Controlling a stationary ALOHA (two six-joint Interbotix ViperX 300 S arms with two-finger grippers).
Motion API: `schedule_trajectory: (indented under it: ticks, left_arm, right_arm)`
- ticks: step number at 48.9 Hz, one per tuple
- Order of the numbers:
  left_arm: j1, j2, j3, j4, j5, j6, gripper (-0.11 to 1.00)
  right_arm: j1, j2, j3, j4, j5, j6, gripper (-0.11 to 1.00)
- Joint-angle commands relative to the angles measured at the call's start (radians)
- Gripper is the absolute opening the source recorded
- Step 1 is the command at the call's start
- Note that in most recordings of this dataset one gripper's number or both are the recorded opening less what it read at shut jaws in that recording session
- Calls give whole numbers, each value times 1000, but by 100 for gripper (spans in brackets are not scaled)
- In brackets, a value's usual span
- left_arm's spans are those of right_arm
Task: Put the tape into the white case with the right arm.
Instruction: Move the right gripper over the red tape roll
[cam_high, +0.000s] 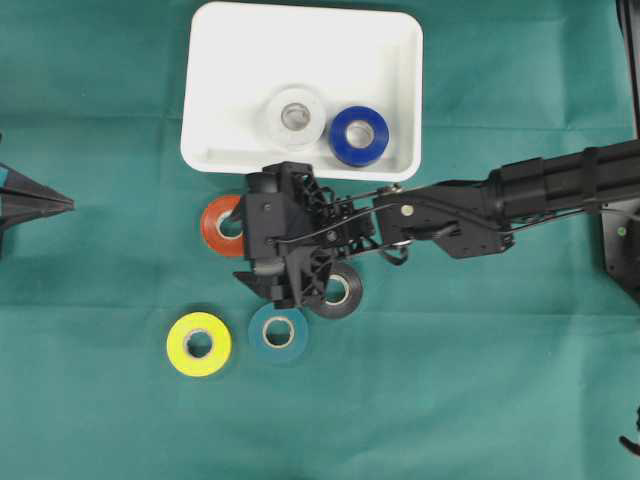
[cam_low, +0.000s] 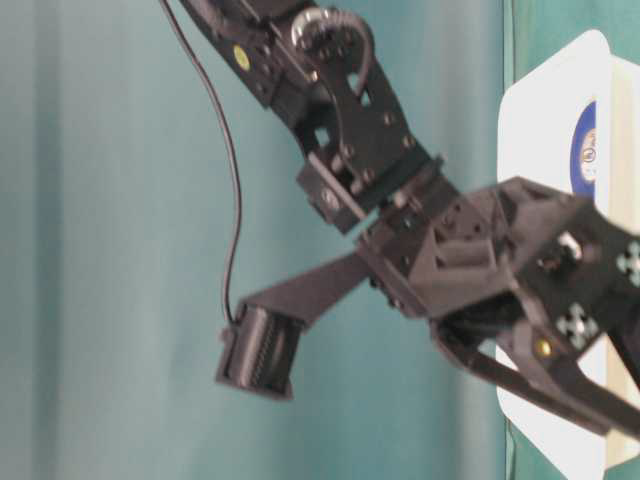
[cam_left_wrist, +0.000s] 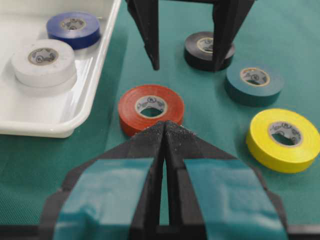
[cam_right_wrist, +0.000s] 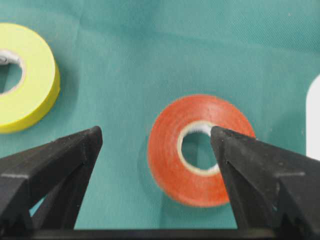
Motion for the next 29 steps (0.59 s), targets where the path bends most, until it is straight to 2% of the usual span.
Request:
schedule_trajectory:
  ticks: [1, 17, 29]
  left_arm:
    - [2, 8, -11, -2, -3, 0, 1]
    - [2, 8, -11, -2, -3, 0, 1]
    - [2, 8, -9, -2, -3, 0, 1]
  right_arm:
    - [3, -5, -44, -3, 0, 2, 75]
    - [3, 40, -89, -3, 35, 2, 75]
    - [3, 63, -109, -3, 152, 5, 75]
